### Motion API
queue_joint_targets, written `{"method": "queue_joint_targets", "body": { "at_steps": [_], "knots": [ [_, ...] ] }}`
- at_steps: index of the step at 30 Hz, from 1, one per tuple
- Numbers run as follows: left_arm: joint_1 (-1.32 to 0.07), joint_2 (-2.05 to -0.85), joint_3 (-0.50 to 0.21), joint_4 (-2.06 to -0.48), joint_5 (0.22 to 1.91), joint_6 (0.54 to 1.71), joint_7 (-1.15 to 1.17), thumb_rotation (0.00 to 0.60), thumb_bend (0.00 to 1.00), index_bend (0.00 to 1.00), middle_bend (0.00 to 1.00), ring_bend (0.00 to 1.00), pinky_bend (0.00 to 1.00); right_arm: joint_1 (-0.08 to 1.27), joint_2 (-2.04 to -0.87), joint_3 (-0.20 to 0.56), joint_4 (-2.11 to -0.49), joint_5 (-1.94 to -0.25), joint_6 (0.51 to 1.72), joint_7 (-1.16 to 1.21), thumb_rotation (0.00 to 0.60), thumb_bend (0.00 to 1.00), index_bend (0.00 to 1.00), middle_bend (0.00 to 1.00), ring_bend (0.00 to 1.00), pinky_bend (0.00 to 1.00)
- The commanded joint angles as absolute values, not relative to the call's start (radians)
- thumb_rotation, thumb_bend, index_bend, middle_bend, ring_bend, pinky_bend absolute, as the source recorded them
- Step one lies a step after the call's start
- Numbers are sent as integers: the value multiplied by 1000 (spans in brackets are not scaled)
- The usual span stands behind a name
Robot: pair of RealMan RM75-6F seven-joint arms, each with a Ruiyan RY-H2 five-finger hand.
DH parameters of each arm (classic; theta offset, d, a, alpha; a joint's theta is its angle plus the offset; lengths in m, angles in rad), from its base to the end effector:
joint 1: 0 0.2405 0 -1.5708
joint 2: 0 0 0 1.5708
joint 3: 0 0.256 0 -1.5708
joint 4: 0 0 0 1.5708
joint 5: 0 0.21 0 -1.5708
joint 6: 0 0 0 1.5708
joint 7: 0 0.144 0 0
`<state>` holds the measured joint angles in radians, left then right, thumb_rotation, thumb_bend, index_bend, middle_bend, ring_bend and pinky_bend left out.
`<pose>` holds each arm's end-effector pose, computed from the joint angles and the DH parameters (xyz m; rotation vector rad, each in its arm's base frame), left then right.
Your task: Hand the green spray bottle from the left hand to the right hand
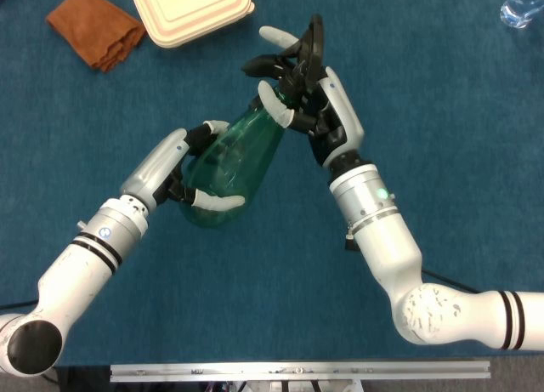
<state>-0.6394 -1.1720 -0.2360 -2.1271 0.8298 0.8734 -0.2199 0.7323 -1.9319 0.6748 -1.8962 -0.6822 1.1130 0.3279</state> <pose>-0.1132 0.2692 0.0546 -1.4466 -2.0315 -1.1866 0.0273 -0.3057 -0.0178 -0.5901 2.4626 -1.8149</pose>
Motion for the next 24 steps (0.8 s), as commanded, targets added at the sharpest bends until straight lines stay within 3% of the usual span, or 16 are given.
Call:
{"method": "queue_joint_targets", "body": {
  "at_steps": [1,6,10,18,24],
  "knots": [
    [-641,-1169,-236,-2123,834,867,-223,600,173,334,408,346,592,729,-1925,679,-1899,-679,1109,332,600,715,465,365,314,467],
    [-645,-1152,-237,-2114,844,827,-245,600,173,197,264,214,581,724,-1907,687,-1899,-673,1103,337,600,726,488,374,321,484],
    [-645,-1141,-245,-2107,859,800,-275,600,173,113,153,103,506,718,-1888,683,-1902,-669,1095,336,600,731,505,378,329,493],
    [-644,-1095,-250,-2095,922,720,-330,600,171,34,51,3,375,705,-1846,690,-1914,-667,1083,343,600,731,505,378,329,494],
    [-638,-1065,-259,-2084,972,675,-382,600,161,1,4,0,314,695,-1805,698,-1924,-661,1066,349,600,731,505,378,329,494]
  ]
}}
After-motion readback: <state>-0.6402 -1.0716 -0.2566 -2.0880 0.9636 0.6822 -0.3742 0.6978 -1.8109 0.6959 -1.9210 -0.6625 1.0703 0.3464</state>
